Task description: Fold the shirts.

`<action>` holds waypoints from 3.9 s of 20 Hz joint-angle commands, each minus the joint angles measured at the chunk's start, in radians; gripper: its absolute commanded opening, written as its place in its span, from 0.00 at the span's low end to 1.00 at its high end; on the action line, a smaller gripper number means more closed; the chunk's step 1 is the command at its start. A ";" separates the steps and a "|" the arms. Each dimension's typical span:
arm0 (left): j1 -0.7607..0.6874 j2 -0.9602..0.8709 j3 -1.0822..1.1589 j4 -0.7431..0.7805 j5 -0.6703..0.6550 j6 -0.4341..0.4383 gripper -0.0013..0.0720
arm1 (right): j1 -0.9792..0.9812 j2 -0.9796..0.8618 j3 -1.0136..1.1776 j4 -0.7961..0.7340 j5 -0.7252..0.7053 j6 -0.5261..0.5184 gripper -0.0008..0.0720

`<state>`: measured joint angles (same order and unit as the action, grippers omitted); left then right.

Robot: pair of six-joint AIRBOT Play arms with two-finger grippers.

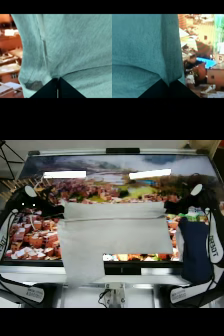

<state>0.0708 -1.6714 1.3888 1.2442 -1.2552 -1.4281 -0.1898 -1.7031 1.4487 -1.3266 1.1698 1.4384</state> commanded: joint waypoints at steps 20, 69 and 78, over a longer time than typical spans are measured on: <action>0.165 0.378 -0.466 -0.025 -0.237 0.003 0.72 | -0.078 0.266 -0.111 -0.082 0.374 -0.021 0.72; 0.068 0.623 -0.550 -0.214 0.183 0.047 0.07 | 0.031 0.431 -0.395 -0.032 -0.040 -0.009 0.11; 0.080 0.101 -0.060 -0.343 0.201 0.048 0.07 | 0.080 0.042 -0.063 -0.008 -0.222 0.085 0.11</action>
<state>0.1493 -1.4185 1.1896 0.9848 -1.0679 -1.3827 -0.1139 -1.5448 1.2915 -1.3781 0.9855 1.5047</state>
